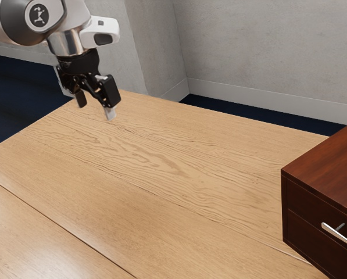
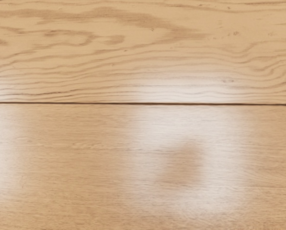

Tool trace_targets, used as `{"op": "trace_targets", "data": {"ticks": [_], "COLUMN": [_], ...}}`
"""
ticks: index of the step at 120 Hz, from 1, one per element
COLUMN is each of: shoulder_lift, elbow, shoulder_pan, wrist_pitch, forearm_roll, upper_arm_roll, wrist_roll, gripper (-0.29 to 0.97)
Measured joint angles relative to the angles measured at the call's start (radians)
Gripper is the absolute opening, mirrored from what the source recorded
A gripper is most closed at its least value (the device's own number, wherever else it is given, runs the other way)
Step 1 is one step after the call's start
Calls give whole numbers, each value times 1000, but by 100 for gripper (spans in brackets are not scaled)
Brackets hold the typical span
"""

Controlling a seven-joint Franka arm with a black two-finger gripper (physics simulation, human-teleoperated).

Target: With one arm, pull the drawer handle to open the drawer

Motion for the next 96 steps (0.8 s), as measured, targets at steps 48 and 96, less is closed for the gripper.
{"op": "trace_targets", "data": {"ticks": [48, 96], "shoulder_lift": [-2, -85], "elbow": [1, 145], "shoulder_pan": [55, 143], "wrist_pitch": [-4, -41], "forearm_roll": [-49, -101], "upper_arm_roll": [4, 5], "wrist_roll": [23, 33], "gripper": [68, 68]}}
